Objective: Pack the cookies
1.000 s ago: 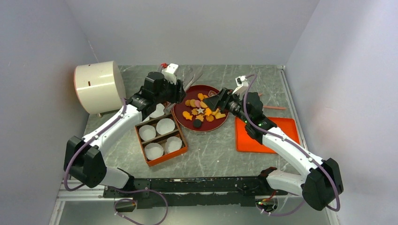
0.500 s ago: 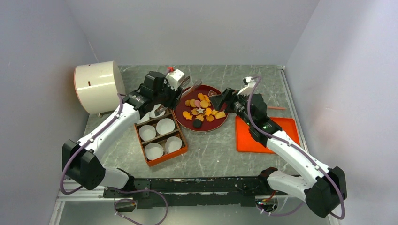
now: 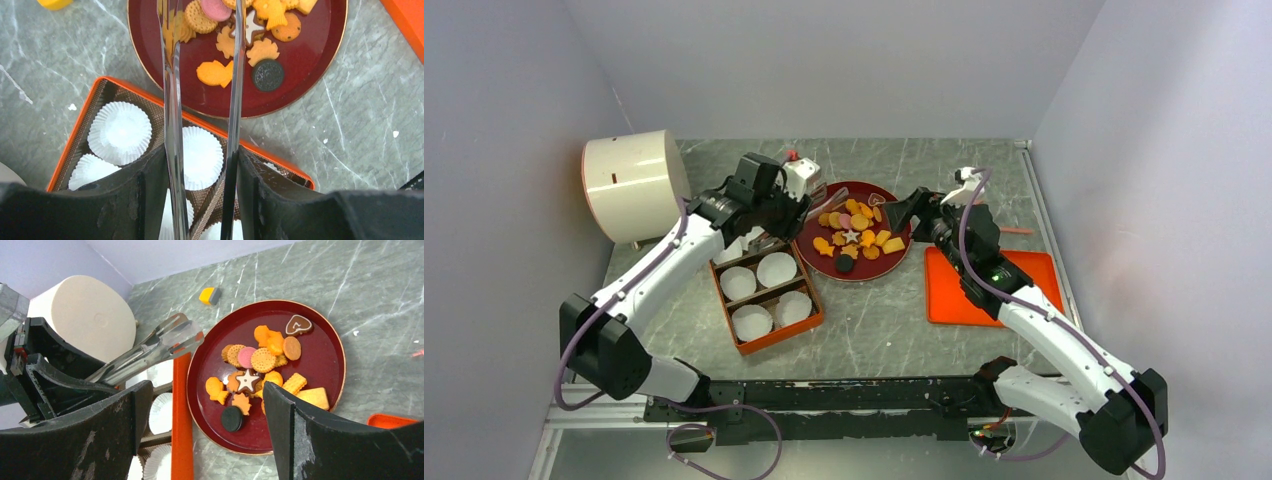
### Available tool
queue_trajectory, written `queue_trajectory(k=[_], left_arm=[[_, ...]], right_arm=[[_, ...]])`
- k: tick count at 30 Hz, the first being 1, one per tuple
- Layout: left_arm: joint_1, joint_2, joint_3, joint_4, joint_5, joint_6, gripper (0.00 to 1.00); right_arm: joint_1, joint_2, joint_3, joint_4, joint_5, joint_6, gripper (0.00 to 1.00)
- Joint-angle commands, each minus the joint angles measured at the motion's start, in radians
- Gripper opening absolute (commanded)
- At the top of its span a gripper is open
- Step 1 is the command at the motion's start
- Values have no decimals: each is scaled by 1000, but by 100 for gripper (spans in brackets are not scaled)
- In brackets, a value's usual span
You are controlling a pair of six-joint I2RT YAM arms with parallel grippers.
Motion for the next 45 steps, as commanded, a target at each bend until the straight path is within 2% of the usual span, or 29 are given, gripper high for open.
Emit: queue_trajectory(k=[1,7,11,19,25,29,34,45], left_arm=[[-21,35,59,-68,1,-8,53],[-59,134,129,-149,-87,-14,49],[-86,202,187,-188,-117,-29,51],[-146,341,343,-256,-155,-50,50],[-165,418,433,-281,-175,-51,52],[-200,470,490,-315,-239,-30,55],[-230,514,526,-338,-295,-21,56],[-248,565,559,-344,-316,-11,52]], right_arm=[[-3,-31,-15,17,42,-17,85],[-3,-29,-23,24,42,-16,85],[-3,-45,-35,16,67,-36,86],[-5,-104,-48,-41,189,-92,96],[-7,-148,-52,-87,249,-131,98],[-7,-168,-57,-100,265,-140,98],[-7,-176,-56,-112,272,-143,98],[-9,-183,-59,-118,276,-147,99]])
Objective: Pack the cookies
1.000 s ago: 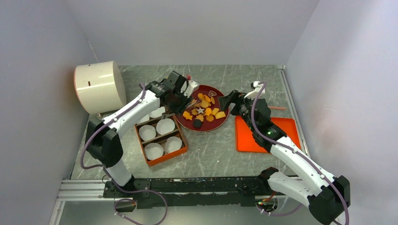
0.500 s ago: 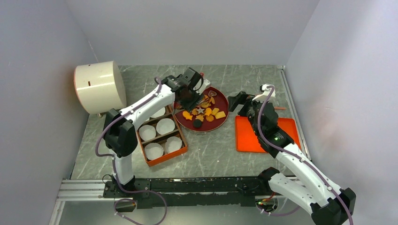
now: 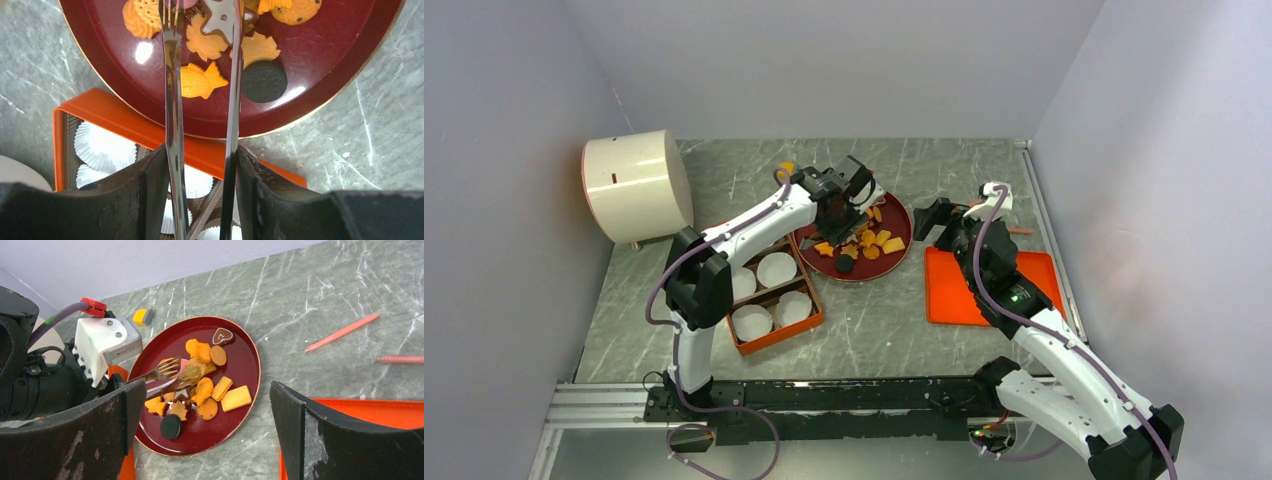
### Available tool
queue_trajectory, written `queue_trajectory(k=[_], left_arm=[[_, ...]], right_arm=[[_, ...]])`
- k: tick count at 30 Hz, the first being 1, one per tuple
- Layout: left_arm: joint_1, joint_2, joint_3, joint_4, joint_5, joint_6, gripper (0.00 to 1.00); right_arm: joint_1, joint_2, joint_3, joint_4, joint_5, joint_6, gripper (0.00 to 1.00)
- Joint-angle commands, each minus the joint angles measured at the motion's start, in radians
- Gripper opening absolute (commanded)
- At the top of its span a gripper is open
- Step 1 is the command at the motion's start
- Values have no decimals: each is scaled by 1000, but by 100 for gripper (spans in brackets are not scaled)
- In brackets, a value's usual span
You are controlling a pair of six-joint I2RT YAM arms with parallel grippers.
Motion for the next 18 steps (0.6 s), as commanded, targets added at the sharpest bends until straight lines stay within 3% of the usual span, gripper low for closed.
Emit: queue_trajectory(k=[1,18], left_arm=[[-7,16,65,3,-33,14,52],[-34,81,107,-3,-80,33,54]], right_arm=[[-3,-12,-3,13,15,-16,99],[-4,4,-5,24,7,-12,99]])
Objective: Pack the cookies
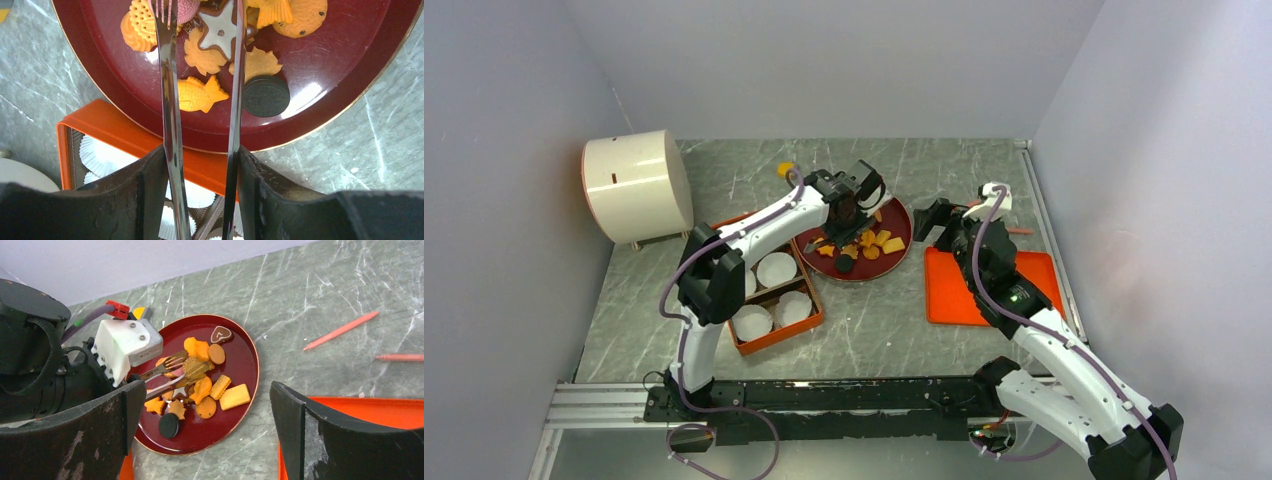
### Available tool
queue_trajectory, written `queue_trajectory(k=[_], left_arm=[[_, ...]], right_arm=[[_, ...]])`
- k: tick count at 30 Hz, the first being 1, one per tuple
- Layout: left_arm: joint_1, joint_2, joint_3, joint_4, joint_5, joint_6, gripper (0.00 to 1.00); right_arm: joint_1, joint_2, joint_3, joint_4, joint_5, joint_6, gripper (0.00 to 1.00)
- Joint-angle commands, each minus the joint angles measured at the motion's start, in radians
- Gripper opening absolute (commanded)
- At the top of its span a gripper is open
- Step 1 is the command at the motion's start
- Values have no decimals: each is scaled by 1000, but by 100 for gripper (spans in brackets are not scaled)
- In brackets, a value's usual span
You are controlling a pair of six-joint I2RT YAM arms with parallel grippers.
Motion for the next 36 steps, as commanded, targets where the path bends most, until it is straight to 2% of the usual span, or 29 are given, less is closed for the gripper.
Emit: queue_trajectory(k=[1,7,15,28,36], left_arm=[[-11,8,50,-2,-30,21,54],[-14,10,58,-16,-42,22,44],[-15,-39,65,-29,-65,18,37],[-9,-147,-2,14,-88,2,32],[44,-248,-82,42,-72,-35,32]], right_arm=[[-4,5,2,26,3,-12,99],[-4,14,7,34,3,-16,99],[-4,37,14,51,1,-21,99],[-6,65,23,71,-12,-27,100],[-6,94,34,112,-30,-32,99]])
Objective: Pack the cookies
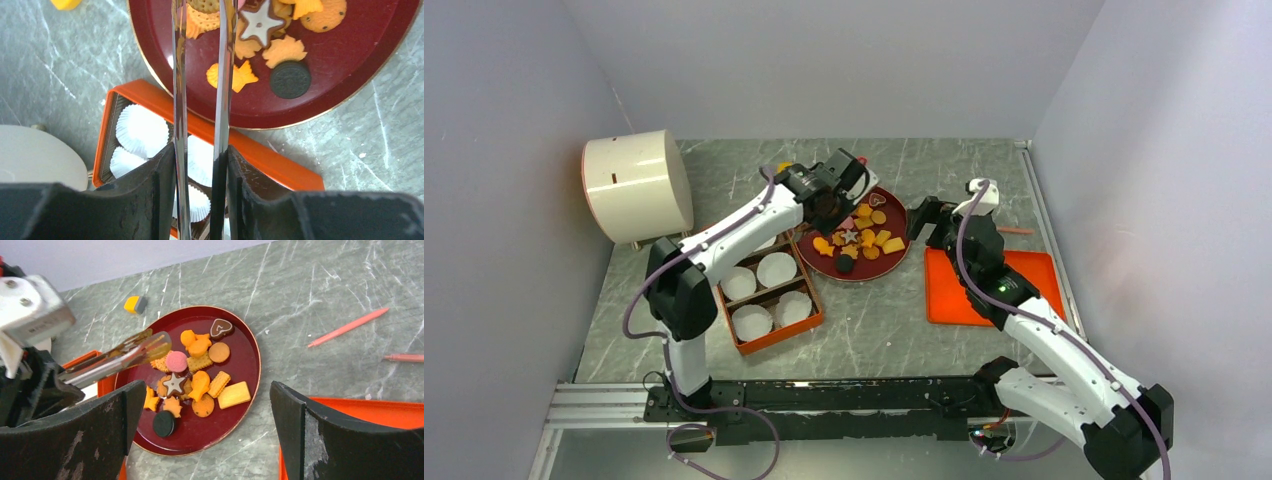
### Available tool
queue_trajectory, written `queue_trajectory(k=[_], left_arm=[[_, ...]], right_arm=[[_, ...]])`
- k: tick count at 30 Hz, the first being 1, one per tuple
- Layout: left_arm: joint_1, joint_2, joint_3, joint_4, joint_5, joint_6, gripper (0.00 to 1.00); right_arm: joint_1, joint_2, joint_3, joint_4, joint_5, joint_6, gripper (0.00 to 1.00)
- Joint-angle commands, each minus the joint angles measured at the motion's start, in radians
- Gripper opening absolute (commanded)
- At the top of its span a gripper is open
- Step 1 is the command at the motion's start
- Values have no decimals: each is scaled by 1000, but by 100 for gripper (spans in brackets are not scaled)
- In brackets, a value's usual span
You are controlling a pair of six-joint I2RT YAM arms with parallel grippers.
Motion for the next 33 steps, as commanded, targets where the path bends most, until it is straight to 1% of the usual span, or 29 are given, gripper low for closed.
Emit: queue_trajectory(k=[1,11,14,19,25,26,33], left_arm=[[42,-99,-41,35,-16,-42,32],[184,-275,-217,-4,-47,-94,32],[237,-314,-264,-23,-51,-100,32],[292,-364,-329,-33,-58,-100,32],[310,-363,-366,-49,-64,-100,33],[312,-362,-375,-50,-67,-131,33],[314,-356,-413,-76,-73,-158,33]], right_arm=[[-5,13,35,73,-21,-19,99],[-5,85,56,116,-63,-23,99],[-5,104,57,131,-75,-18,99],[-6,128,63,145,-91,-14,99],[-7,152,85,138,-110,-17,99],[-7,155,89,134,-112,-19,99],[-7,161,108,113,-117,-27,99]])
